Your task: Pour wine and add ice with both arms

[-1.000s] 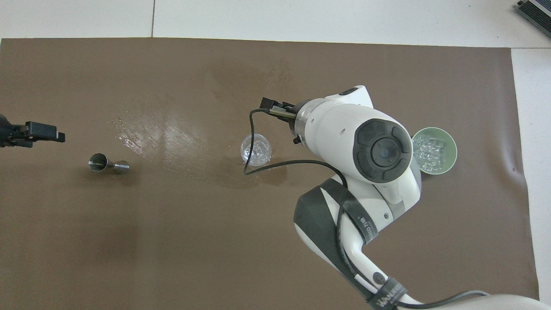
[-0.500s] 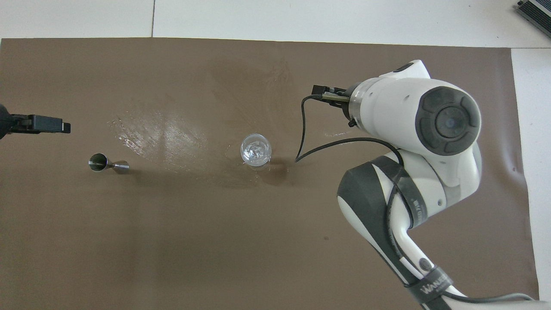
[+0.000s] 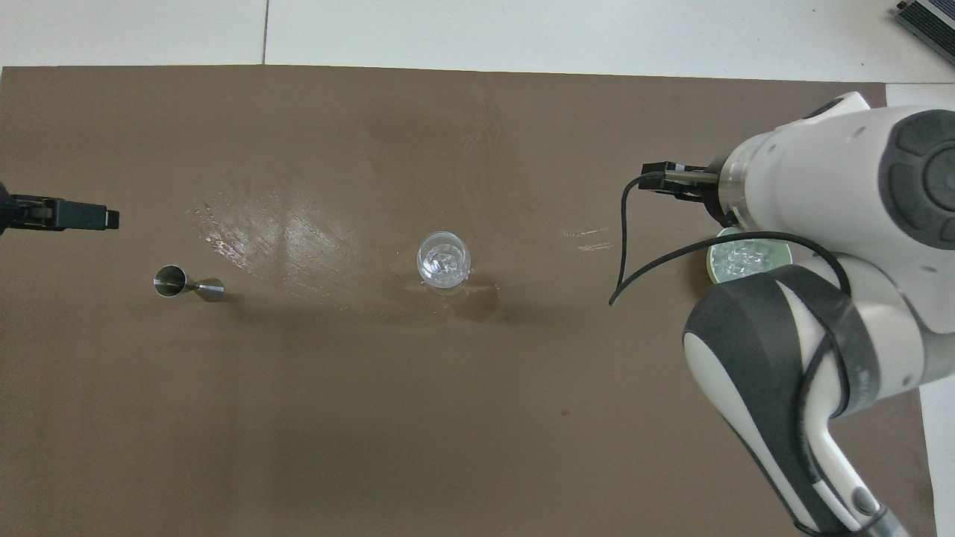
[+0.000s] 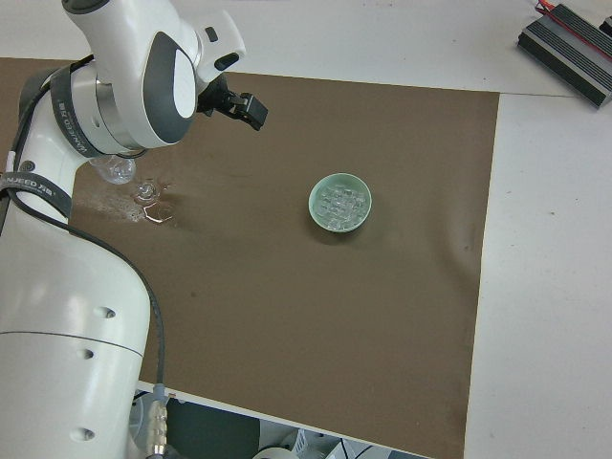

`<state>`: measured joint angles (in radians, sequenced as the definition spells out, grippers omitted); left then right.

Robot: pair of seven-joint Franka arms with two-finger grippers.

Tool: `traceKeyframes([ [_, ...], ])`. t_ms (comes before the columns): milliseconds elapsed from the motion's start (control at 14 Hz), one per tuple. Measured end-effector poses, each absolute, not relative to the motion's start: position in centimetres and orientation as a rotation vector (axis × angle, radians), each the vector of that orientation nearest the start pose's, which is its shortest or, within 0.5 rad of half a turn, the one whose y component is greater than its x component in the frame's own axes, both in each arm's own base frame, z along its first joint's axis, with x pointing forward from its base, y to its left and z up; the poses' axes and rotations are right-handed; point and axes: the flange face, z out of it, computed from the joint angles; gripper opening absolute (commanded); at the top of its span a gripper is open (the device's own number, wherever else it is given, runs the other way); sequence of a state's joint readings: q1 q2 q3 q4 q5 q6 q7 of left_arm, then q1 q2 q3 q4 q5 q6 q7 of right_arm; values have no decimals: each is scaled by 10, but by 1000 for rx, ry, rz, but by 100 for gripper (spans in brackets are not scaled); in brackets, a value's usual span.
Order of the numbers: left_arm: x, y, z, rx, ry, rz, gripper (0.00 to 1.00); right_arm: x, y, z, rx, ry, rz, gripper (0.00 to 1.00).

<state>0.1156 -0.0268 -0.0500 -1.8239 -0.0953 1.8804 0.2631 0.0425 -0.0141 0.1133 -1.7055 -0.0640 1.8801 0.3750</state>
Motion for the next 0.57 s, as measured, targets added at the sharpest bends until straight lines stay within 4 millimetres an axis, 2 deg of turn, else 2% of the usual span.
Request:
traceKeyframes([
  [357,546,34,596,-3196,248,-97,100,564,28,607,-3151,332,-181,100],
  [571,526,31,606,-3211,155,9,100,559,-6,613,-3118,346,-127,100],
])
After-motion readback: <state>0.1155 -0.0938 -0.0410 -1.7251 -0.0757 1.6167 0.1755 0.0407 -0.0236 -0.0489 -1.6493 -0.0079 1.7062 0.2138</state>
